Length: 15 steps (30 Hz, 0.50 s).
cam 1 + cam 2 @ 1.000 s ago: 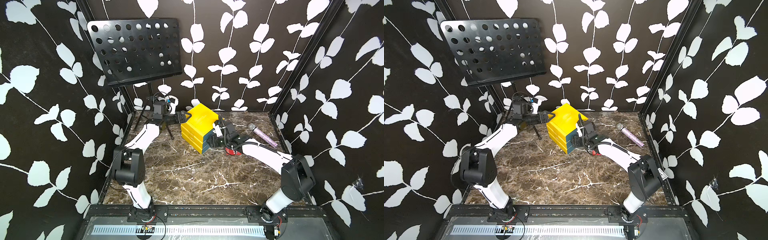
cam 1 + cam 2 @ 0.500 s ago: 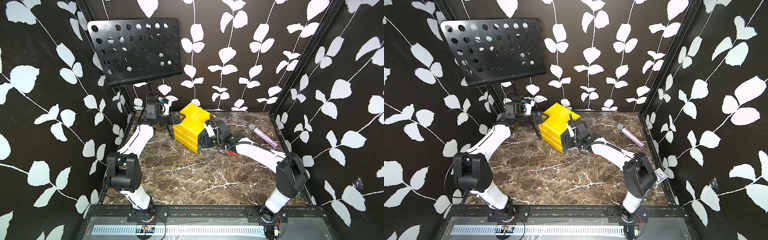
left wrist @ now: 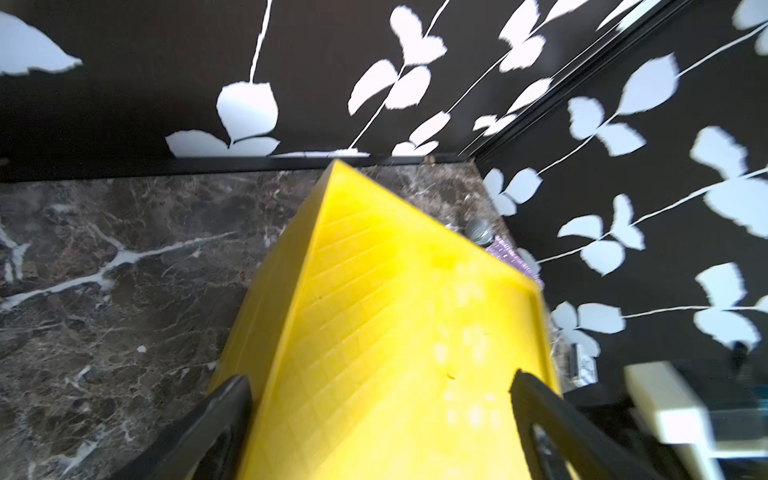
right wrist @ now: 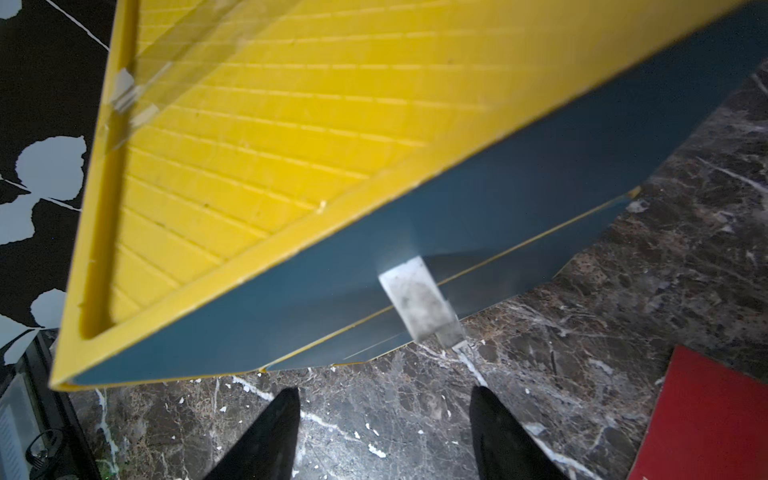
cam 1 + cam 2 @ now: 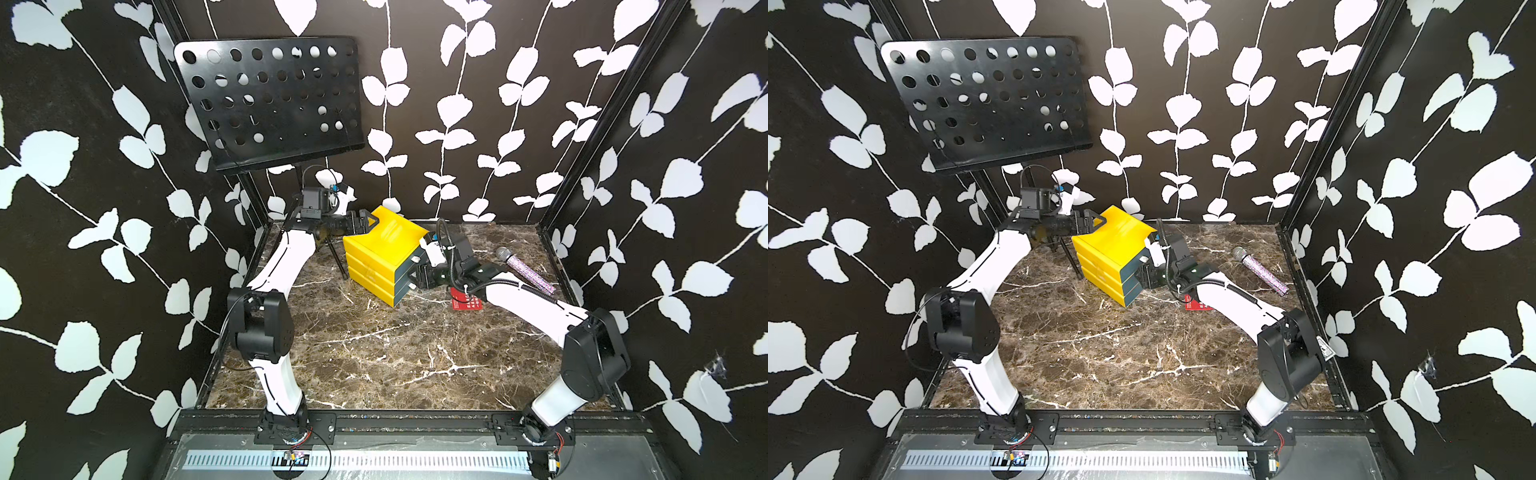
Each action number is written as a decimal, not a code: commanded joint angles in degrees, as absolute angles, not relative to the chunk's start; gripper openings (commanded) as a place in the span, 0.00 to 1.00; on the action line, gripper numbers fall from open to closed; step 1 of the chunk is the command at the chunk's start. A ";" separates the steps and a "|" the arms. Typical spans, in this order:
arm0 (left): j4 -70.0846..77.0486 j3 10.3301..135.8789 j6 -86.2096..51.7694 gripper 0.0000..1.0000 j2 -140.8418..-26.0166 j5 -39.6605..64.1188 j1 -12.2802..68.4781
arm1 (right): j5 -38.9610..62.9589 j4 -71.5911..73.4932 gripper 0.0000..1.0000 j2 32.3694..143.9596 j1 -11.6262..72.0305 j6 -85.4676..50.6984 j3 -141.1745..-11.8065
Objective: Take the postcards out of the drawer
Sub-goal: Adjust the storage box at the center of the board, then open the drawer in the storage box.
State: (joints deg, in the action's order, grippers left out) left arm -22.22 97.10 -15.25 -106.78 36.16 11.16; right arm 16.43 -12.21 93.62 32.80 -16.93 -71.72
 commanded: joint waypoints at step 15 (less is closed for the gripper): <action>-28.46 98.09 -10.74 0.96 -107.89 30.77 13.37 | 25.21 -4.76 0.41 103.92 29.36 -14.95 -73.39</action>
State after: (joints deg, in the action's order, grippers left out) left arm -26.15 97.58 -11.81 -108.22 30.37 12.73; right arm 22.90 -7.62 102.48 29.10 -15.14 -72.14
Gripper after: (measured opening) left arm 0.960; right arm 0.433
